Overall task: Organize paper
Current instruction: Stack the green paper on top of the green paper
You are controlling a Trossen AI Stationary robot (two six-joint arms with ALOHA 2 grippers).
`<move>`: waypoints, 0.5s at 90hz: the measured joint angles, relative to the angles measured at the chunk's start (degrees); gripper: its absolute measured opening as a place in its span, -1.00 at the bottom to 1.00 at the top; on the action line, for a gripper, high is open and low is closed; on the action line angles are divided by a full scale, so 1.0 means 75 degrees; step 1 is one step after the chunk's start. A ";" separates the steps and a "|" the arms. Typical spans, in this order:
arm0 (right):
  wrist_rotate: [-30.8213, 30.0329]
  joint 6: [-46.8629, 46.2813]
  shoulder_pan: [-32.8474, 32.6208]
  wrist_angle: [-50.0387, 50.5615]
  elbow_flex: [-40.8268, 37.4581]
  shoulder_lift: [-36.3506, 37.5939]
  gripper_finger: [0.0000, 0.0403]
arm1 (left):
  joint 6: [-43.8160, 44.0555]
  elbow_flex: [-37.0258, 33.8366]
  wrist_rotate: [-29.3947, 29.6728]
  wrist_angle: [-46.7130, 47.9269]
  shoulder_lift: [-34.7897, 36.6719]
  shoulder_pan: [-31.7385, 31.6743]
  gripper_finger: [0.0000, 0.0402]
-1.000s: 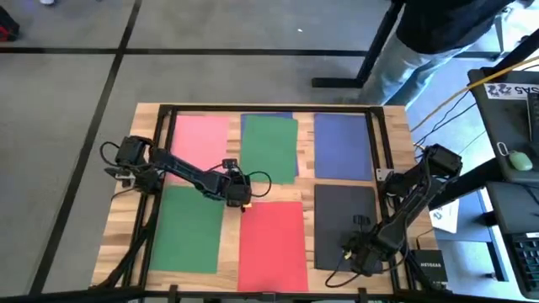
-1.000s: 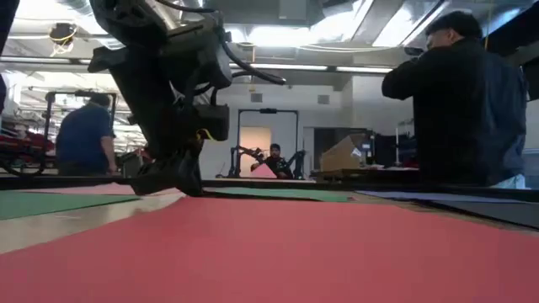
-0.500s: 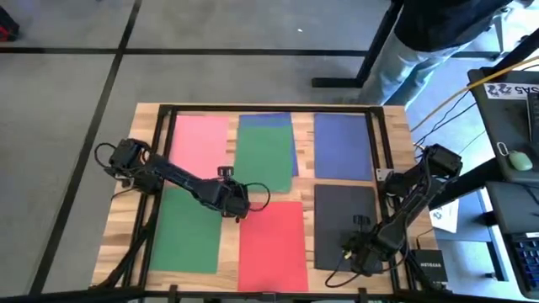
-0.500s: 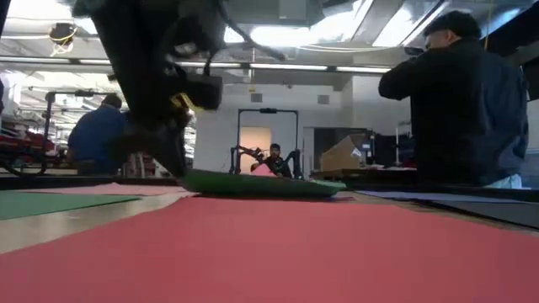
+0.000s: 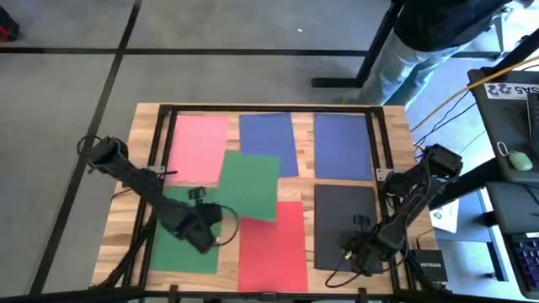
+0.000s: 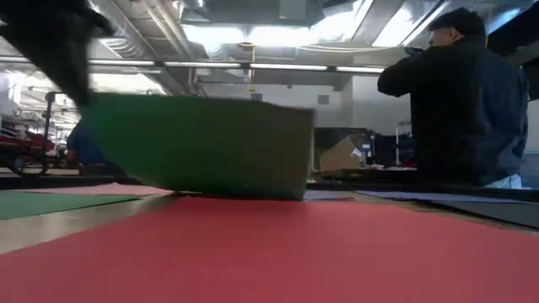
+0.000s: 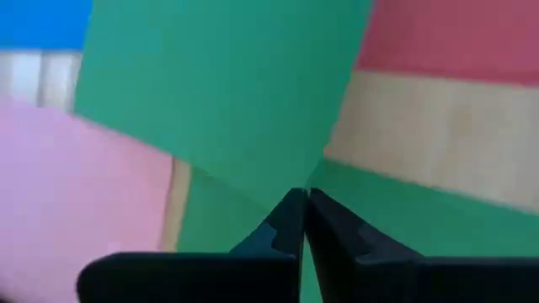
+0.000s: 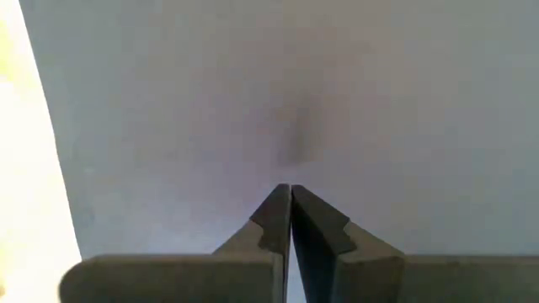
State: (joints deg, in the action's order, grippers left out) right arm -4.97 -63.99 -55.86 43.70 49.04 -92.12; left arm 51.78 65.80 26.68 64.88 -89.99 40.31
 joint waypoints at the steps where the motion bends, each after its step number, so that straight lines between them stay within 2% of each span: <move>1: 0.0000 0.0000 0.0000 0.0000 0.0000 0.0000 -1.00 | 0.0124 0.0000 -0.0034 0.0069 0.0003 0.0074 -1.00; 23: 0.0000 0.0000 0.0000 -0.0008 0.0000 0.0000 -1.00 | 0.2562 0.0000 -0.1010 0.0937 -0.0001 0.1624 -1.00; 45: 0.0001 0.0000 0.0000 -0.0013 0.0000 0.0000 -1.00 | 0.4998 0.0000 -0.2044 0.0746 -0.0022 0.3185 -1.00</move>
State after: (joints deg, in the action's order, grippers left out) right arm -4.96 -63.99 -55.86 43.60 49.04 -92.12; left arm 89.26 65.80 11.35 70.47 -90.15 64.20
